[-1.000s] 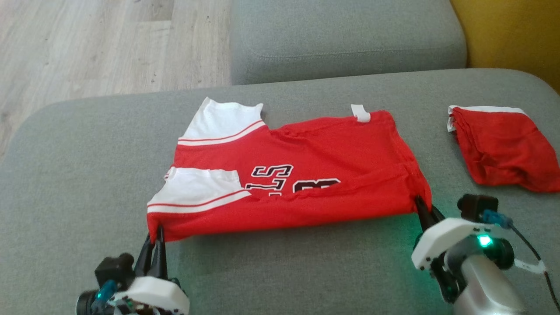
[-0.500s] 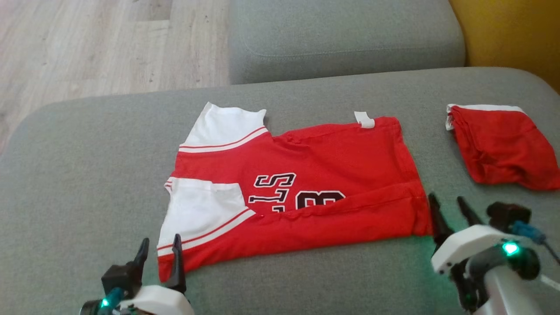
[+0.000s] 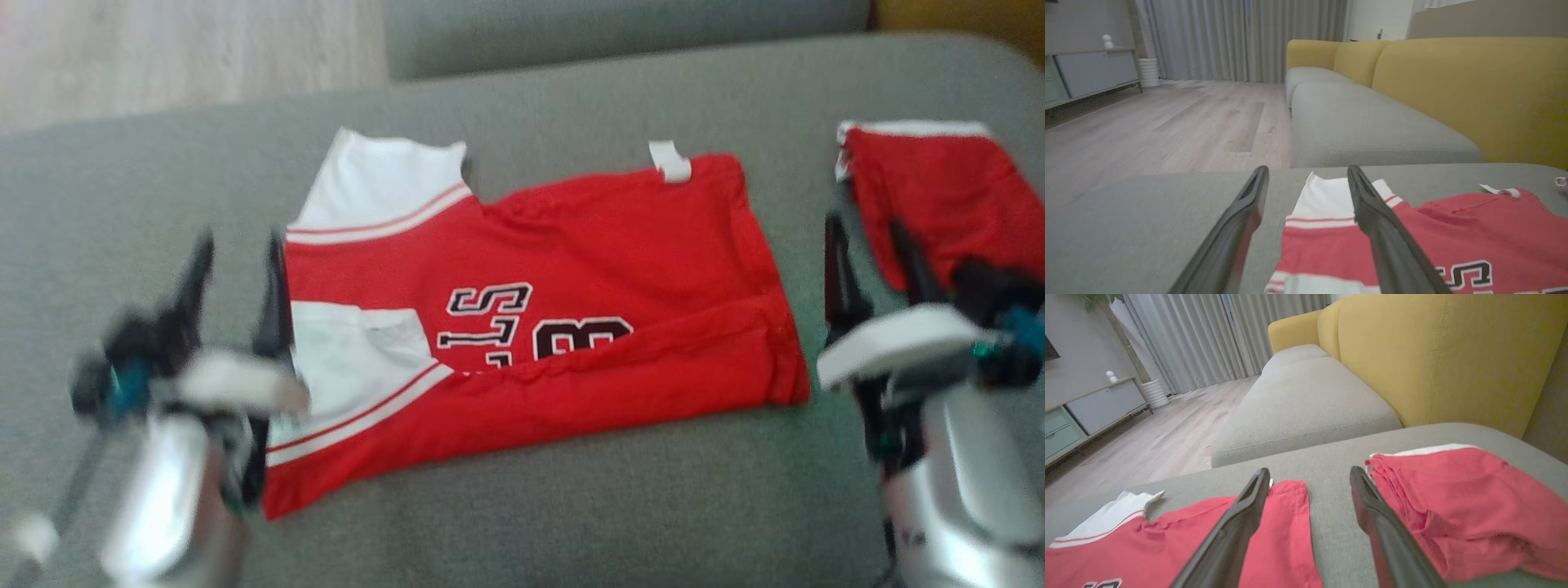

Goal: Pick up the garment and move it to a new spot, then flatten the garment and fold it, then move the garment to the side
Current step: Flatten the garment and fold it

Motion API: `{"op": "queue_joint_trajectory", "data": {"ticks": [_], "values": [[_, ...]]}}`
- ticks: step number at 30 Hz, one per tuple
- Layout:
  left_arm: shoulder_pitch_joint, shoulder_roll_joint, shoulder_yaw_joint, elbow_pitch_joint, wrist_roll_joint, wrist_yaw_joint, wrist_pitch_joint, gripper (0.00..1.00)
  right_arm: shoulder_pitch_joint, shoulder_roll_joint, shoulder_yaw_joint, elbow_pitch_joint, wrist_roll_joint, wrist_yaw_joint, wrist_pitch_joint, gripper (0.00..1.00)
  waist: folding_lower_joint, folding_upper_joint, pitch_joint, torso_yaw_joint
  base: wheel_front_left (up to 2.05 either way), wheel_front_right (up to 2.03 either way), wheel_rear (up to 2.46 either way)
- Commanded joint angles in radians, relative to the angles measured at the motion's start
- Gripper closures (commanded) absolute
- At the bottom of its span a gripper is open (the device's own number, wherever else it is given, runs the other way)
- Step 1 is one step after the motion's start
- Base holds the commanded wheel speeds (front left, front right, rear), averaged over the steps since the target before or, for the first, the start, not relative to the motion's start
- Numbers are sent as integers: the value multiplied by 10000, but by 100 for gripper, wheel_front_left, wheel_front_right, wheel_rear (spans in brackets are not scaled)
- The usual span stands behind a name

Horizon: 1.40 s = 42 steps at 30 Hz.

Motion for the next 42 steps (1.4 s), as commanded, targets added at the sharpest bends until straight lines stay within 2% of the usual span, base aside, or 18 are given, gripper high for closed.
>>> {"op": "queue_joint_trajectory", "data": {"ticks": [1, 4, 7, 13, 19, 23, 31, 32, 33, 34, 39, 42], "values": [[-1087, 390, 354, -244, 45, -170, 193, 0, -708, -6, 264, -475, -110, -9, 20, 0, -2, 0, 746, -250, 0, 0, 0], [-2569, 869, 131, 157, 62, -669, 967, 0, -1439, -26, 296, -679, -287, -9, 152, 0, -2, 0, 1503, -426, 0, 0, 0], [-4242, 1445, -434, 914, -110, -1109, 2336, 0, -2309, -115, 268, -908, -400, -9, 301, 0, -2, 0, 2437, -602, 0, 0, 0], [-6771, 2498, -1975, 2399, -867, -1232, 4059, 0, -3512, -167, 318, -883, -406, -9, 265, 0, -2, 0, 3491, -969, 0, 0, 0], [-8018, 3324, -3435, 3331, -1963, -1236, 4890, 0, -4077, -140, 483, -676, -344, -9, 142, 0, -2, 0, 3998, -1297, 0, 0, 0], [-8519, 3552, -3950, 4067, -2145, -1237, 4988, 0, -4278, -115, 555, -564, -312, -9, 22, 0, -2, 0, 4194, -1439, 0, 0, 0], [-8991, 3402, -4659, 4957, -2984, -1238, 5120, 0, -4447, -76, 580, -360, -317, -9, -113, 0, -2, 0, 4363, -1633, 0, 0, 0], [-9003, 3371, -4754, 5031, -3123, -1238, 5232, 16, -4453, -79, 568, -337, -330, -9, -117, 0, -2, 0, 4361, -1634, 0, 0, 0], [-9026, 3359, -4847, 5083, -3263, -1238, 5305, 65, -4461, -93, 554, -318, -339, -9, -118, 0, -2, 0, 4359, -1628, 0, 0, 0], [-9056, 3354, -4934, 5120, -3390, -1238, 5340, 100, -4473, -115, 538, -299, -346, -9, -114, 0, -2, 0, 4356, -1614, 0, 0, 0], [-9109, 3223, -5050, 5284, -3855, -1238, 5005, 100, -4533, -275, 490, -215, -411, -9, -46, 0, -2, 0, 4193, -1446, 0, 0, 0], [-9078, 3111, -5144, 5302, -4065, -1238, 4414, 100, -4570, -474, 822, -161, -267, -9, 79, 0, -2, 0, 3932, -1242, 0, 0, 0]]}}
